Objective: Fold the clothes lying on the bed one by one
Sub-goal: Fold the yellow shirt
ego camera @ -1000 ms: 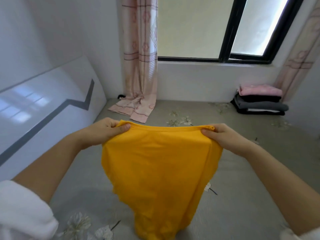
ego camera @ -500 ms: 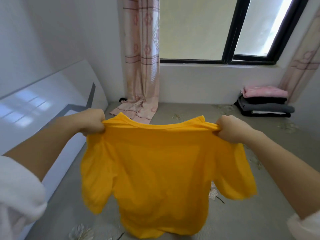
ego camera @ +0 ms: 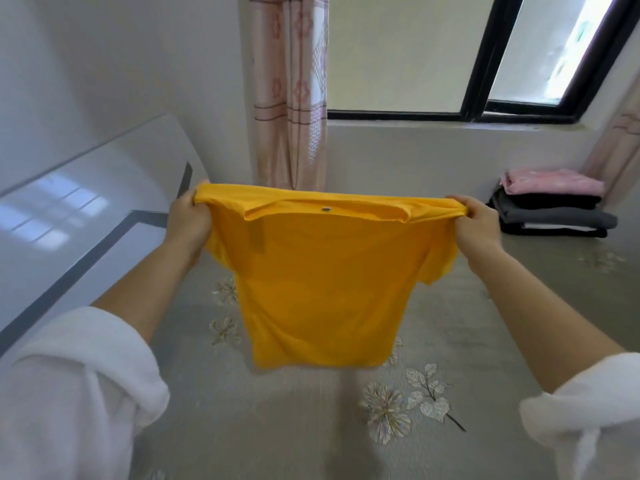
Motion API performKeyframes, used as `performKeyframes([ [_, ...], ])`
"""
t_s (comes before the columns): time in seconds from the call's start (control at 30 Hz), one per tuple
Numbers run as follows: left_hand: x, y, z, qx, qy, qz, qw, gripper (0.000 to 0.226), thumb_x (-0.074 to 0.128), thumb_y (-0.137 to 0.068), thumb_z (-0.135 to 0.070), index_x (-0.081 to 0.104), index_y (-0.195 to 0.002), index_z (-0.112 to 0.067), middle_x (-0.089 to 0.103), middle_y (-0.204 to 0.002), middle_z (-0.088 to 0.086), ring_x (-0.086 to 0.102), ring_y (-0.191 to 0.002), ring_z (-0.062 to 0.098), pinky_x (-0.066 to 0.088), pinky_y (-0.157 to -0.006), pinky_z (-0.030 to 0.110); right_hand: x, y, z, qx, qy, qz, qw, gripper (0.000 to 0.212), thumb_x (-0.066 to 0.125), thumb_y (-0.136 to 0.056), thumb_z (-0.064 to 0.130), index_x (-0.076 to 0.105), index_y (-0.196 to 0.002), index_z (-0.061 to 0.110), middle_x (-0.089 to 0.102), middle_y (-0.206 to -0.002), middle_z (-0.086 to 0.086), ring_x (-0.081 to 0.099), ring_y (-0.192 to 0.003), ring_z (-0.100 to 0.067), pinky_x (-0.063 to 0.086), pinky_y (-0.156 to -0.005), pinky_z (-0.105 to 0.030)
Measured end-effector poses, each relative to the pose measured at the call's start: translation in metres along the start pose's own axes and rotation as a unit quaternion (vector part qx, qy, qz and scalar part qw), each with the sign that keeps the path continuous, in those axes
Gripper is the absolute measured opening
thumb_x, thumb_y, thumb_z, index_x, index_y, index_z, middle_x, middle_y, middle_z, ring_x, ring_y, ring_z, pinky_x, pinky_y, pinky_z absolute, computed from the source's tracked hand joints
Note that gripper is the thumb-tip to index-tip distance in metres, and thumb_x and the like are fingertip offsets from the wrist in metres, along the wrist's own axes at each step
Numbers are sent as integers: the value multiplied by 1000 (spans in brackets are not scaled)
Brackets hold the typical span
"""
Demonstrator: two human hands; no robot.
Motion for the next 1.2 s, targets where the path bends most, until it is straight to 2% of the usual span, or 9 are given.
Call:
performKeyframes([
  [0.13,-8,15,-9,99,-4,-11,995,38,35,-103,-26,46,-139,-24,47,-141,6,45,-125,21,39,-104,39,-11,6,5,-73,-8,6,997,43,42,-85,-4,66,-112,20,64,-109,-7,57,-96,-20,48,-76,-31],
  [0.23,-11,43,18,108,-18,-15,994,40,30,-104,-15,40,-142,-24,40,-145,8,39,-120,13,33,-97,25,-12,25,-13,-96,-8,33,995,44,46,-78,3,68,-102,32,67,-100,-7,63,-90,-27,54,-76,-48],
  [0.33,-14,74,66,79,-45,1,996,49,30,-100,-2,41,-141,-27,40,-144,10,45,-117,16,34,-96,27,-8,51,-43,-81,21,66,994,43,48,-79,3,67,-102,33,66,-93,-10,61,-82,-25,54,-76,-51],
  [0.4,-14,96,96,62,-63,26,996,54,32,-93,-4,41,-140,-30,41,-143,6,49,-114,14,37,-96,25,-3,70,-65,-68,44,88,993,41,48,-84,-7,65,-106,24,63,-94,-14,56,-79,-23,51,-71,-41],
  [0.53,-5,147,166,9,-84,79,993,59,31,-83,-10,37,-141,-19,34,-143,4,35,-129,17,27,-102,20,12,112,-136,-15,110,157,981,39,49,-85,-11,65,-110,15,61,-94,-13,56,-79,-28,45,-69,-37],
  [0.77,6,238,329,-144,-201,187,951,63,35,-82,-20,34,-144,-15,30,-150,20,33,-136,35,29,-109,40,44,199,-288,96,196,256,942,31,56,-89,4,64,-114,20,59,-116,-15,55,-100,-28,40,-79,-33],
  [0.9,12,285,409,-174,-303,228,909,59,45,-94,-2,28,-149,-15,34,-148,18,37,-131,34,35,-100,41,60,255,-374,146,277,321,894,35,53,-94,7,58,-127,15,51,-127,-21,53,-111,-38,42,-87,-41],
  [1.07,18,344,486,-218,-326,310,866,60,47,-96,-7,22,-150,-14,12,-156,19,18,-143,34,24,-114,45,62,320,-445,147,416,394,806,41,52,-95,16,52,-135,20,47,-134,-14,49,-121,-34,43,-95,-39],
  [1.2,11,378,513,-247,-360,332,836,58,49,-91,-1,32,-146,-10,19,-153,26,25,-139,40,28,-111,44,50,370,-487,161,478,465,728,39,42,-98,17,51,-135,22,49,-136,-10,49,-121,-31,44,-95,-39],
])
Point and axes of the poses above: each hand's wrist, its own y-axis away from the middle knuckle, its own x-axis out of the palm, z = x × y, the point moved 9 cm from there along -y, towards the middle knuckle
